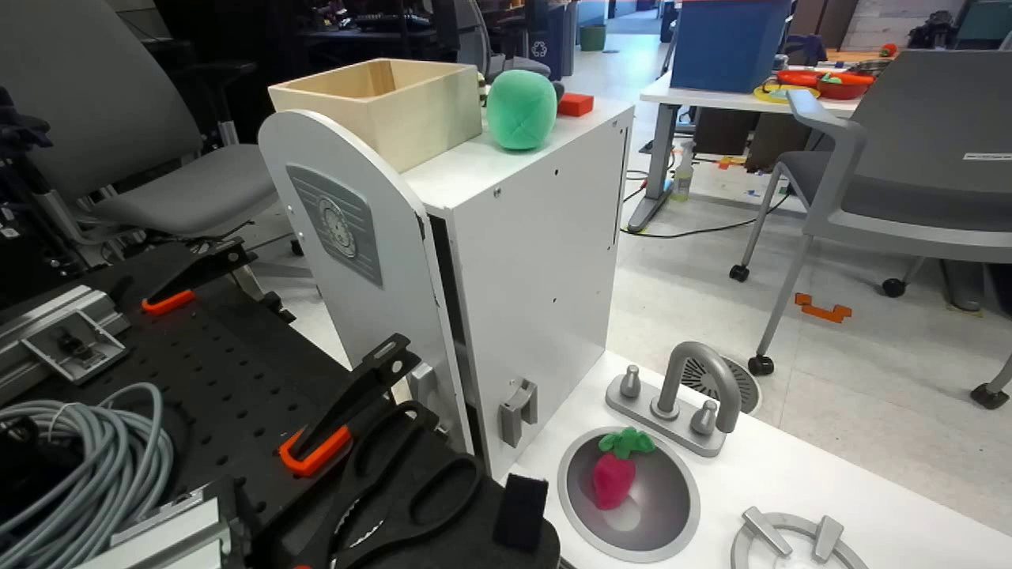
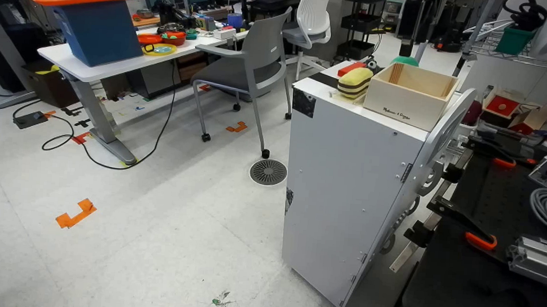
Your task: Remove the green object from the box
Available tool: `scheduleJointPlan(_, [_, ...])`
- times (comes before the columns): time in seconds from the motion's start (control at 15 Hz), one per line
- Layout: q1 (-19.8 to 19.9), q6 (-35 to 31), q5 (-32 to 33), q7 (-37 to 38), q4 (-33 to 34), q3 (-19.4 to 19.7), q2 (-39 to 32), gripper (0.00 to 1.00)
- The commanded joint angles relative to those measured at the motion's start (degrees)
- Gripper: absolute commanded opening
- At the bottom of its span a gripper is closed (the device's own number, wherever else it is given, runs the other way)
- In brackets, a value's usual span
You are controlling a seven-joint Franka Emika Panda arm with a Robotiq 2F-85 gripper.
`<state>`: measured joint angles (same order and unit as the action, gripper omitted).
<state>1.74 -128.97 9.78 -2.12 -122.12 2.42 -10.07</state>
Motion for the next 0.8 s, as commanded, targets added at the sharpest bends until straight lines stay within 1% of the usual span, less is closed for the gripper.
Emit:
scheduleJointPlan(0.0, [-0.22,1.25,-0.49,-1.11,-1.94,-0.46,3.35,1.00])
scheduleJointPlan(0.2, [-0.82,2.19,-0.33,0.50,-3.58,-0.84,6.01,1.00])
scheduleJointPlan(0.73, [-1.43,4.25,-0.86,0.40,-7.90,-2.36,13.44,1.00])
